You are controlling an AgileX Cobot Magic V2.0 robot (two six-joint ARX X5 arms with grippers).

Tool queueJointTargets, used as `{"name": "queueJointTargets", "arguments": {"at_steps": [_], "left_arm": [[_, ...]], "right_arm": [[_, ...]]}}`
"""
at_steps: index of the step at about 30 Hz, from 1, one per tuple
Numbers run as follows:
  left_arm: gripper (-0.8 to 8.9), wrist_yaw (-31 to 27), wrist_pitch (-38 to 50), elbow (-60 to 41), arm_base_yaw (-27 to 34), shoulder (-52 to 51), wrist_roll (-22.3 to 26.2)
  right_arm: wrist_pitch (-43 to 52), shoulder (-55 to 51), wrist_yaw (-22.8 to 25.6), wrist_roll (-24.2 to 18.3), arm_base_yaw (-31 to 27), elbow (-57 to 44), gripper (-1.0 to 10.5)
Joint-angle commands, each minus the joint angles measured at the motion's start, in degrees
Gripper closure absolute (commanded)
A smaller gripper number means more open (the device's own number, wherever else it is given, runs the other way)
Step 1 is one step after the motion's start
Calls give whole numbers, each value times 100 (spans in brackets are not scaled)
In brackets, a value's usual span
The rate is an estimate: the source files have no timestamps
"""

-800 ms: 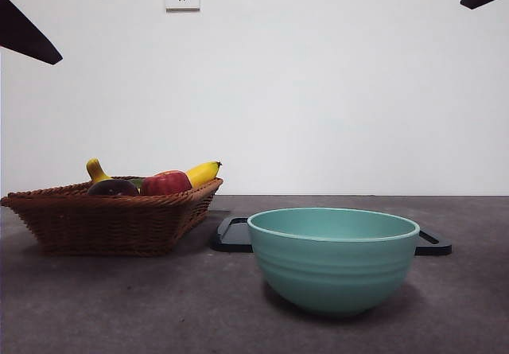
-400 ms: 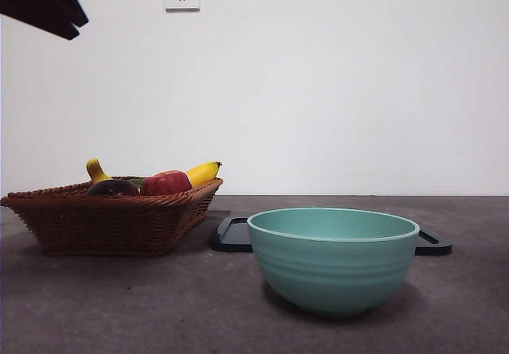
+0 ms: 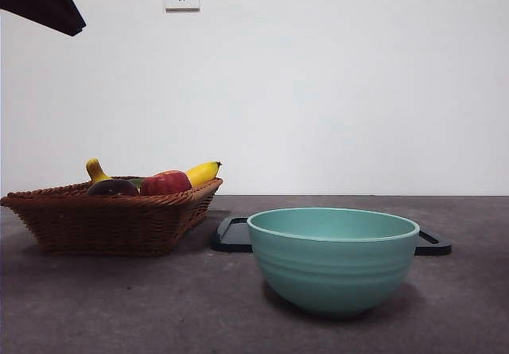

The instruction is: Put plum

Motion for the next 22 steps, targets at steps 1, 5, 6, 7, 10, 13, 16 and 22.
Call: {"name": "queueJointTargets", "arguments": {"at_steps": [1,5,6,7,10,13,16,22], "left_arm": [[807,17,46,111,-31,33,26],[807,15,46,111,-31,33,26],[807,17,46,111,-31,33,26],[807,17,46,111,-31,33,24],[807,17,46,111,-31,33,26],[807,17,46,111,-31,31,26],[807,-70,131,111,55,-96,363],[807,-584,1512,15,719,-752,772]], "right_arm": [[59,37,-2,-31,35,79,942],[59,37,-2,-31,35,79,942],[59,37,-2,-31,35,79,942],[59,37,-2,-31,35,79,942],[59,37,-2,-31,35,79,942],[59,37,-2,-31,35,79,942],[59,37,-2,-31,35,79,942],[59,37,-2,-31,35,79,942]]}}
